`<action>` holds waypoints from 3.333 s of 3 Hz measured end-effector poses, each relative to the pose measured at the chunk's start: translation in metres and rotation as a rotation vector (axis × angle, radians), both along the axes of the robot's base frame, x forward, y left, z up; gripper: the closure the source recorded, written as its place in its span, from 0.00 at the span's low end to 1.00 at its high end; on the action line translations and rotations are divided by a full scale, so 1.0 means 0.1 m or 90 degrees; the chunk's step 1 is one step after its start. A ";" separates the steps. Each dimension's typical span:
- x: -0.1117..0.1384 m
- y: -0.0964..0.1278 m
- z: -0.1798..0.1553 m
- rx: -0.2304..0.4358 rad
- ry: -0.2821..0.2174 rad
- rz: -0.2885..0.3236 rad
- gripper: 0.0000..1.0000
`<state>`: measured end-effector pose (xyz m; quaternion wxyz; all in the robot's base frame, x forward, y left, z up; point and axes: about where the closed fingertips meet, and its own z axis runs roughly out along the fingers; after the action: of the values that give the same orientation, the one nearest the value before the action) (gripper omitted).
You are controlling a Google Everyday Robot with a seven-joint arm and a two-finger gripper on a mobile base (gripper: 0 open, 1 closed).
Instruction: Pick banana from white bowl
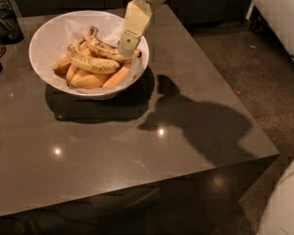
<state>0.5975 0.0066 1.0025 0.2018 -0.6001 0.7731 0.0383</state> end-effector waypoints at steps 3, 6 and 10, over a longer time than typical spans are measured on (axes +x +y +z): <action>0.01 0.11 -0.22 -0.005 0.057 -0.019 0.08; 0.06 0.21 -0.36 -0.016 0.082 -0.019 0.31; 0.07 0.26 -0.48 -0.021 0.103 -0.024 0.40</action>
Offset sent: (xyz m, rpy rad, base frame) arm -0.0076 0.0025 -0.0279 -0.0364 0.1397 -0.0375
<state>0.6048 0.0325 0.9546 0.1295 -0.5834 0.7987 0.0704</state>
